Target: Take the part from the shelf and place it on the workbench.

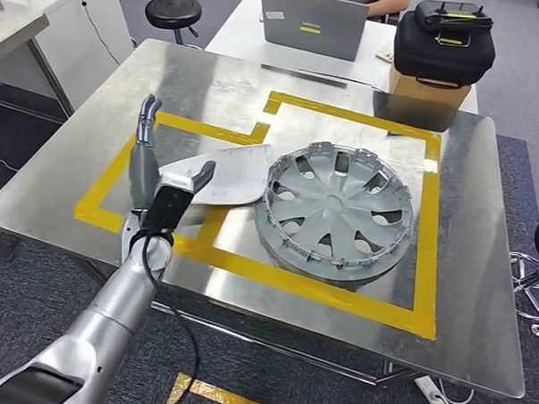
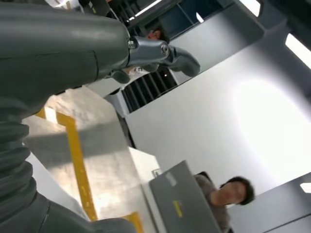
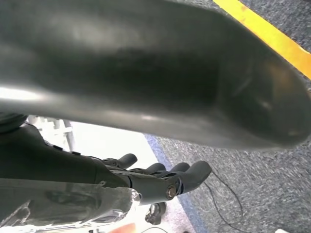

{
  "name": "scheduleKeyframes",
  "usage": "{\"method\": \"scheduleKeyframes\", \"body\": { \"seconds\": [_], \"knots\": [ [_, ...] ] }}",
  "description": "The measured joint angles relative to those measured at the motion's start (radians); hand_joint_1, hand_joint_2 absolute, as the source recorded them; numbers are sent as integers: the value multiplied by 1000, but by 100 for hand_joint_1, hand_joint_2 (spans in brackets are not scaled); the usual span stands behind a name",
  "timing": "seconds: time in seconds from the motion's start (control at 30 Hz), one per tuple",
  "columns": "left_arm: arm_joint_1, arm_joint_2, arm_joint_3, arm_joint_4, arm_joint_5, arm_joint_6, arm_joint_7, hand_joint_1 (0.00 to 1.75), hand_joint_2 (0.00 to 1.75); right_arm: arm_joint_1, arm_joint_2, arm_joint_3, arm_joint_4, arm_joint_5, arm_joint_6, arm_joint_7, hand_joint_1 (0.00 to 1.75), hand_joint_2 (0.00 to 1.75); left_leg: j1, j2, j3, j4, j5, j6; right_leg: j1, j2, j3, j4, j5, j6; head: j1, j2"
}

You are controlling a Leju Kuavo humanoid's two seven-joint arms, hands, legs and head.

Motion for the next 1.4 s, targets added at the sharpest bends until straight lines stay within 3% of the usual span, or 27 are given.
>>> {"method": "scheduleKeyframes", "body": {
  "seconds": [0.03,0.07,0.13,0.2,0.33,0.37,0.47,0.5,0.53,0.57,0.63,0.7,0.83,0.9,0.97,1.0,1.03,1.07,1.13,1.2,1.33,1.4],
  "knots": [
    [24,-1,-6,-50,15,-4,-5,0,175,1,0,0,0,0,0,0,0,0,0,-1,1,0,-1,0,0,0,4,-11,17,0,0,0],
    [44,-2,-10,-95,38,-9,-13,0,175,1,0,0,0,0,0,0,0,0,0,-2,3,0,-2,-1,0,0,27,-58,49,-1,0,0],
    [80,-4,-22,-190,122,-31,-36,0,175,-2,0,0,0,0,-1,0,0,0,-1,-5,8,2,-6,-7,0,0,96,-196,108,-5,0,0],
    [126,-3,-47,-306,235,-66,-56,0,175,-4,0,-1,0,0,-2,1,0,0,-5,-5,8,3,-8,-16,1,2,137,-273,125,-11,-1,0],
    [234,-8,-107,-542,423,-156,-66,0,0,2,-1,-6,0,0,-5,7,0,0,-3,-4,1,19,-23,-37,1,4,141,-282,125,-33,-4,0],
    [261,-14,-113,-601,457,-178,-66,0,0,2,-1,-7,0,0,-6,8,0,0,-2,-3,-14,53,-46,-43,-1,4,142,-284,126,-39,-5,0],
    [331,-35,-118,-746,513,-222,-68,0,0,2,-1,-12,0,0,-7,10,0,0,-1,-2,-102,238,-135,-51,-3,3,144,-285,125,-47,-8,0],
    [348,-40,-118,-775,521,-227,-68,0,0,2,-1,-13,0,0,-7,11,0,0,-1,-2,-121,275,-143,-52,-3,3,144,-285,125,-47,-8,0],
    [361,-43,-118,-802,527,-232,-68,0,0,2,-1,-14,0,0,-7,12,0,0,0,-2,-121,276,-131,-52,-3,3,144,-285,125,-47,-9,0],
    [371,-45,-117,-824,533,-237,-68,0,0,2,-1,-15,0,0,-7,12,0,0,0,-2,-102,240,-105,-50,-3,3,145,-285,125,-46,-9,0],
    [379,-49,-115,-852,559,-260,-68,0,0,2,0,-18,0,-1,-9,15,0,0,0,-1,-31,111,-46,-48,-1,3,145,-283,125,-40,-10,0],
    [382,-52,-111,-854,613,-293,-68,0,0,1,0,-21,0,-7,-16,18,0,0,0,-2,18,21,-25,-40,3,4,143,-281,124,-30,-11,0],
    [385,-57,-99,-807,692,-316,-65,0,0,3,0,-27,0,-24,-28,21,0,0,2,-4,26,0,-21,-16,3,2,139,-275,116,-10,-9,0],
    [385,-59,-94,-791,696,-314,-64,0,0,3,0,-31,0,-27,-31,21,0,0,4,-2,26,-1,-18,-7,3,-1,103,-197,68,-2,-4,0],
    [385,-59,-91,-777,698,-312,-64,0,0,5,1,-35,0,-28,-33,21,0,0,3,-1,26,-1,-18,-4,2,-1,44,-65,5,3,0,0],
    [385,-60,-89,-770,699,-304,-59,0,0,6,1,-37,0,-30,-34,22,0,0,3,-1,26,0,-18,-3,2,-1,22,-17,-9,3,0,0],
    [384,-60,-88,-761,702,-288,-48,0,0,7,1,-40,0,-34,-35,24,0,0,3,-1,26,0,-19,-3,2,-1,17,-5,-4,3,0,0],
    [382,-61,-88,-751,705,-264,-31,0,0,8,1,-43,0,-40,-37,26,0,0,3,-2,28,0,-19,-3,2,-1,31,-33,19,3,0,0],
    [377,-63,-92,-726,712,-218,2,0,0,8,1,-48,0,-50,-43,28,0,0,3,-3,31,0,-21,-7,0,-2,97,-167,83,2,0,0],
    [371,-63,-103,-702,715,-200,10,0,0,7,3,-49,0,-54,-47,29,0,0,-1,-4,30,2,-21,-15,-1,1,145,-264,114,-4,0,0],
    [365,-63,-121,-675,736,-178,6,0,0,7,6,-54,0,-60,-51,28,0,0,0,-3,26,0,-22,-36,1,7,149,-282,121,-28,-1,0],
    [363,-61,-130,-673,738,-166,-2,0,0,8,8,-59,0,-61,-52,28,0,0,0,-2,1,55,-60,-46,-2,6,150,-286,125,-40,-5,0]
  ]
}}
